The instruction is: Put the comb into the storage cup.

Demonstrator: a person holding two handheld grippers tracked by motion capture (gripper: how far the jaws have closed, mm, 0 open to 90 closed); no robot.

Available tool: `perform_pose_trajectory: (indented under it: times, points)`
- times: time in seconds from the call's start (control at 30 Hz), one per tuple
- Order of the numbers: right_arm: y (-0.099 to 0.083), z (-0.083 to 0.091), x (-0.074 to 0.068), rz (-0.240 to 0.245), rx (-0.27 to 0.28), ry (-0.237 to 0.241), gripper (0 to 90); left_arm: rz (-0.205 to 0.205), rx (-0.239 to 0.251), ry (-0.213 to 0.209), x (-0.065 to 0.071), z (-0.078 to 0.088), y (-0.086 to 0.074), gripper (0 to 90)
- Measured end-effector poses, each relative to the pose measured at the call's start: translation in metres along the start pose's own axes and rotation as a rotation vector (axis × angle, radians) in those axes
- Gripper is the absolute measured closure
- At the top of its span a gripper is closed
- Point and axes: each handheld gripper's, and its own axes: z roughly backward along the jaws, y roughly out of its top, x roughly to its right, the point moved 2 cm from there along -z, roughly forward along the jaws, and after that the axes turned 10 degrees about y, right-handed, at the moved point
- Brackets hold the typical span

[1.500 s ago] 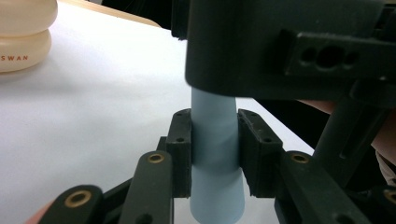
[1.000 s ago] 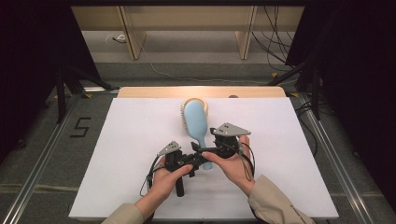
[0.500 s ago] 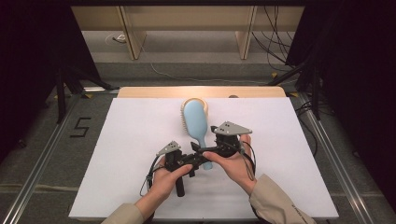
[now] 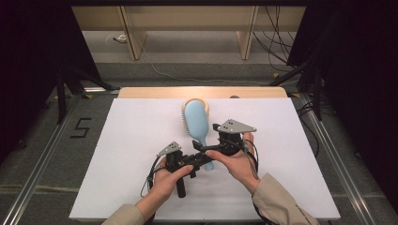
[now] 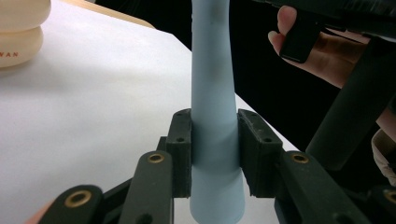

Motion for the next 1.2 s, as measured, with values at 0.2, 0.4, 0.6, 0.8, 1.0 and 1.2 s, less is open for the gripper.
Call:
perform_pose_trajectory:
  times: [0.2, 0.4, 0.6, 0.8, 1.0, 1.2]
  points:
    - [0.009, 0.003, 0.005, -0.012, 0.018, -0.002, 4.2, 0.003, 0.002, -0.004, 0.000, 0.000, 0.001, 67.0]
    - [0.021, 0.002, 0.008, -0.014, 0.037, 0.007, 3.5, 0.001, 0.006, -0.007, 0.000, 0.001, 0.001, 67.0]
    - [0.034, -0.002, 0.011, -0.020, 0.040, 0.016, 2.8, 0.003, 0.003, -0.006, 0.001, 0.001, 0.001, 67.0]
    - [0.047, -0.008, 0.015, -0.032, 0.036, 0.026, 2.8, 0.000, 0.004, -0.007, 0.002, 0.001, 0.001, 67.0]
    - [0.061, -0.018, 0.016, -0.030, 0.021, 0.033, 2.4, 0.001, 0.004, -0.011, 0.002, 0.001, 0.001, 67.0]
    - [0.069, -0.029, 0.020, -0.046, -0.016, 0.036, 2.5, 0.000, 0.004, -0.015, 0.003, 0.001, 0.001, 67.0]
